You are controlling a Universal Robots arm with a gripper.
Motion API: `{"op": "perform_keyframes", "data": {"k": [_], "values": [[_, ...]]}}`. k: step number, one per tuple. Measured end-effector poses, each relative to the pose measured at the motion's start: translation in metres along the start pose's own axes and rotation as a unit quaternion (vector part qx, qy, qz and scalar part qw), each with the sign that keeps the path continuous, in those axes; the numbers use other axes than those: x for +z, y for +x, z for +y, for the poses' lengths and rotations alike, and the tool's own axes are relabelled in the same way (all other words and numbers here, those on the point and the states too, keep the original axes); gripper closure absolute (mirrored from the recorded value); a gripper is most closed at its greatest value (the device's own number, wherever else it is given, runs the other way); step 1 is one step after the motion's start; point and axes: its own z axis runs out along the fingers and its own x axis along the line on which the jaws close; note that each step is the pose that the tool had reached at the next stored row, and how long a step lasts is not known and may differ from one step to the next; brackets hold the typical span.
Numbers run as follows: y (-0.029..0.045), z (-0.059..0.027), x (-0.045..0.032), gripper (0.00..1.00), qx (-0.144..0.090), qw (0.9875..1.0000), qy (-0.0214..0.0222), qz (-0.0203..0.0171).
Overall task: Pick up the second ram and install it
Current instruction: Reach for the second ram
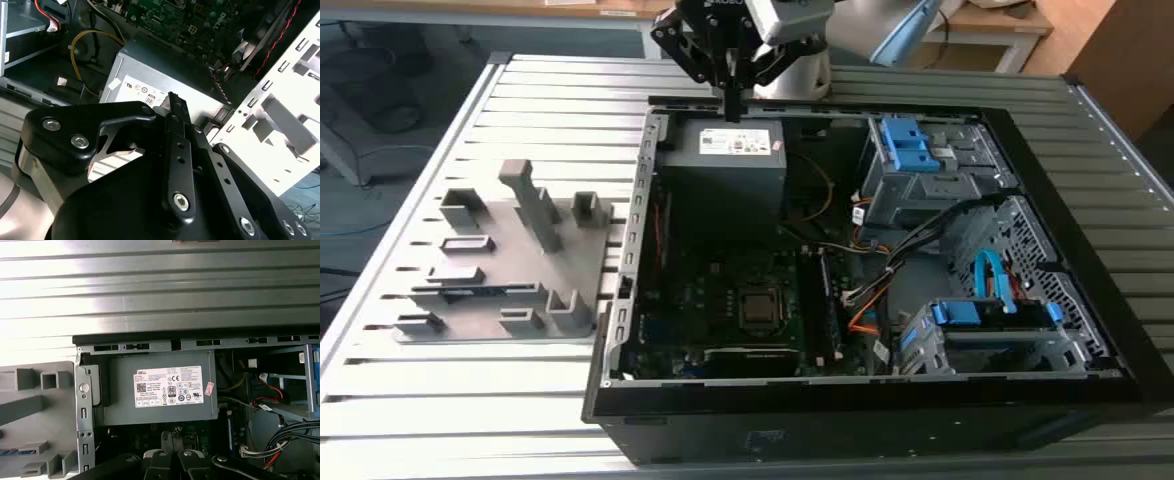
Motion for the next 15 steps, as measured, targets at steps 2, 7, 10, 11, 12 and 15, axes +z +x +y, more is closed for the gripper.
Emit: {"op": "perform_keyframes", "data": {"k": [2, 7, 10, 11, 12, 15], "values": [[0.0, 0.0, 0.0, 0.9, 0.0, 1.0, 0.0, 0.0], [0.0014, -0.0001, -0.0001, 0.9, 0.0, 1.0, 0.0, 0.0], [0.008, -0.0006, -0.0002, 0.9, 0.0, 1.0, 0.0, 0.0], [0.0111, -0.0008, -0.0003, 0.9, 0.0, 1.0, 0.0, -0.0001], [0.0146, -0.0011, -0.0004, 0.9, 0.0, 1.0, 0.0, -0.0001], [0.0237, -0.0018, -0.0007, 0.9, 0.0, 1.0, 0.0, -0.0001]]}}
